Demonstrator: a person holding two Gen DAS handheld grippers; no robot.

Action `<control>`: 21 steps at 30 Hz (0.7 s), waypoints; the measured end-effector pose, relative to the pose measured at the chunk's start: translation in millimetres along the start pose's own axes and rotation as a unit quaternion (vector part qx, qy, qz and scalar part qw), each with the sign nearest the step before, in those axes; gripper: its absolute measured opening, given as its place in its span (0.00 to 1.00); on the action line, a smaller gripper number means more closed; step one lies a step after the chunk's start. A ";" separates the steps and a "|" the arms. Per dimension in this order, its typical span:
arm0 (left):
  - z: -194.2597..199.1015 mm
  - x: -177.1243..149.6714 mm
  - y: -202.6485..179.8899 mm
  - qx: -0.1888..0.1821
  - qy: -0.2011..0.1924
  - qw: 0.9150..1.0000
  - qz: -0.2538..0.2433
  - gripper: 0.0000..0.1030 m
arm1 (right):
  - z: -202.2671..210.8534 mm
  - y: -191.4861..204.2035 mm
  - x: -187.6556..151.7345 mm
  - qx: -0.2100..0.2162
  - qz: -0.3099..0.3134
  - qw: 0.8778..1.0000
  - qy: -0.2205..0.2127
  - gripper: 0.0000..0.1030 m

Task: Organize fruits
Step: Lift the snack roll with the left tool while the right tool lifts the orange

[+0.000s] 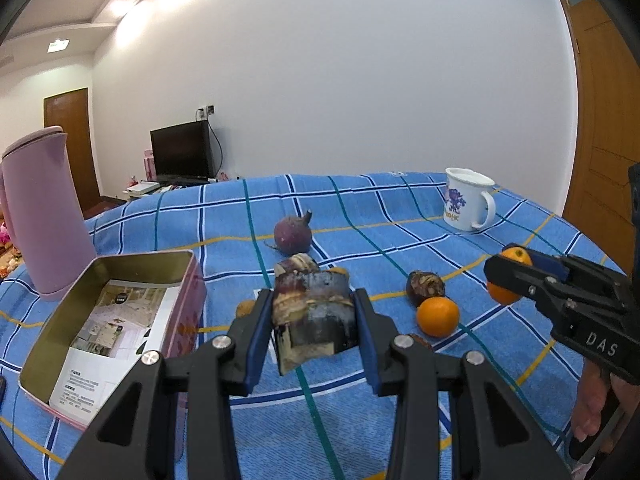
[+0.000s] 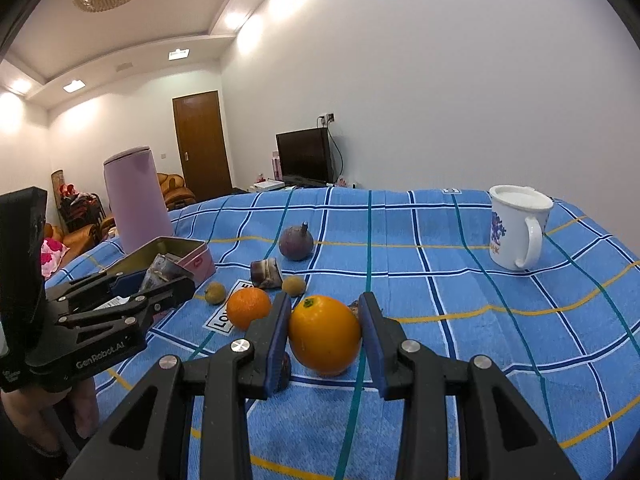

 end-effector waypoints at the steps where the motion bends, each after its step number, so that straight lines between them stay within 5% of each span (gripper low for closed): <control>1: 0.5 0.0 -0.3 -0.001 -0.001 1.000 -0.001 0.40 | 0.3 -0.1 0.4 0.000 0.000 1.000 -0.003 0.36; 21: 15.9 1.2 -3.7 0.000 -0.041 0.999 -0.009 0.40 | 5.7 -1.2 3.4 -0.010 0.000 0.999 -0.032 0.36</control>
Point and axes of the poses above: each gripper's, at about its wrist camera, not at the fingertips, and z roughly against the way its jaws point, y to its left, x to its top, the point moved 4 cm from there along -z, roughly the way its jaws point, and after that the axes turned 9 degrees about z, right-handed, at the moved point
